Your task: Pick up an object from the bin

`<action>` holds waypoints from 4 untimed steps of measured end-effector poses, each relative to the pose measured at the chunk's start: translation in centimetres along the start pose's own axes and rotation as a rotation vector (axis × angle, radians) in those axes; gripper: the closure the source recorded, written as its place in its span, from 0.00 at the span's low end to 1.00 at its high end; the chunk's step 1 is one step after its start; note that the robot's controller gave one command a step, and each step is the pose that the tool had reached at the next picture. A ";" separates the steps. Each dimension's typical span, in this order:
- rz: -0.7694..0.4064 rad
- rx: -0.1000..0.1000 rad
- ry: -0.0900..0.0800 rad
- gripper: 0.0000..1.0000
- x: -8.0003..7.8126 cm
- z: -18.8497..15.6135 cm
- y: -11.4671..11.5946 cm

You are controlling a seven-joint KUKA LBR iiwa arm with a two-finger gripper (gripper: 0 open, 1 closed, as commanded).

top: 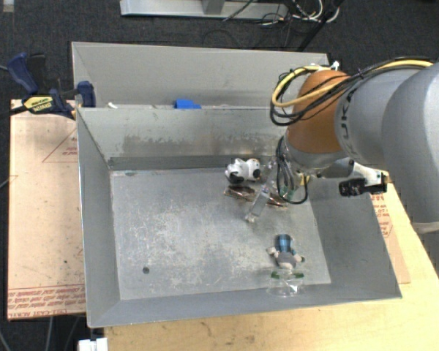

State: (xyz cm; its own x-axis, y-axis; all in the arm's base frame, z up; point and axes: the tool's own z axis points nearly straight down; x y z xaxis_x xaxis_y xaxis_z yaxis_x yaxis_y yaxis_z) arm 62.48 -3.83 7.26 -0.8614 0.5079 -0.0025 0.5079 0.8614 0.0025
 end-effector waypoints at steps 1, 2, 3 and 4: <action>0.037 0.002 0.002 1.00 0.2 0.3 0.7; 0.037 0.002 0.002 1.00 0.2 0.3 0.7; 0.036 0.002 0.002 1.00 0.2 0.1 0.7; 0.036 0.004 0.007 1.00 0.3 -0.7 0.6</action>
Offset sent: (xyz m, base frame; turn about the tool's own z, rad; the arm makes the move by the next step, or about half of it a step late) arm 0.0000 0.0000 0.0000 0.0000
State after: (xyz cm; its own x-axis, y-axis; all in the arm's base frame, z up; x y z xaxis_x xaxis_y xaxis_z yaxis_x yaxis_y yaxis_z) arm 62.51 -3.12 7.92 -0.8427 0.5384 0.0043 0.5384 0.8427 -0.0017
